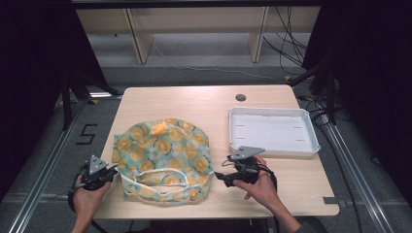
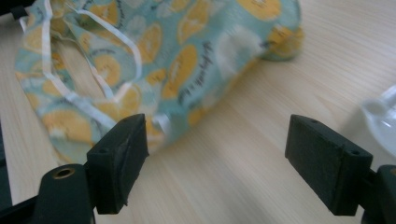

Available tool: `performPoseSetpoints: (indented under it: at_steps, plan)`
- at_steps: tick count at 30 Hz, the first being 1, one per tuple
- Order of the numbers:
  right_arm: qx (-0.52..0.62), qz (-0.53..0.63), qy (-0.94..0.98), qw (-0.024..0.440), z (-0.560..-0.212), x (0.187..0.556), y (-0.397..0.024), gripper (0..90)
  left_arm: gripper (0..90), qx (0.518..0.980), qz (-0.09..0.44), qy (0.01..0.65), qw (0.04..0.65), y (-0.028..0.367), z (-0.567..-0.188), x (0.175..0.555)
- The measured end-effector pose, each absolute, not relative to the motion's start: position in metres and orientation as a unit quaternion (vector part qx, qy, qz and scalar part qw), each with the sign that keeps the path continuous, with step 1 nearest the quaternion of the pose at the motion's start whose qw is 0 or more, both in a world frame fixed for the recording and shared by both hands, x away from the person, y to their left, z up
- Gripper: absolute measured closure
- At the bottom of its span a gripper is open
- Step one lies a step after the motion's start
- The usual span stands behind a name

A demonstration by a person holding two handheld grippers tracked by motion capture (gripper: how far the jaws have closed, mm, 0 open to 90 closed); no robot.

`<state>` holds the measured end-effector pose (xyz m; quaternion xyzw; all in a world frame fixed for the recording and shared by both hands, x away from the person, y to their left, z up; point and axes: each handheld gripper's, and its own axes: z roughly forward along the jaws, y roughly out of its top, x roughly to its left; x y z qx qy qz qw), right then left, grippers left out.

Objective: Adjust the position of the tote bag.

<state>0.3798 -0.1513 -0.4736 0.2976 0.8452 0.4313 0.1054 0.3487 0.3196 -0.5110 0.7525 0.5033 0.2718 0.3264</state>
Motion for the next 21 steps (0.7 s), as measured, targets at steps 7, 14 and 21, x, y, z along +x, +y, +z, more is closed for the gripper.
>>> performPoseSetpoints:
  at_steps: [7, 14, 21]
  plan:
    - [0.284, 0.402, 0.866, 0.094, -0.481, 0.403, -0.105, 37.5, 84.1, 0.770, 0.269, 0.489, 0.309, 0.318, -0.509, 0.347]
    - [0.235, 0.371, 0.892, 0.104, -0.488, 0.407, -0.086, 83.8, 65.0, 0.760, 0.277, 0.500, 0.309, 0.316, -0.504, 0.337]
    - [0.201, 0.388, 0.896, 0.085, -0.484, 0.396, -0.071, 85.8, 42.8, 0.759, 0.295, 0.498, 0.297, 0.303, -0.478, 0.302]
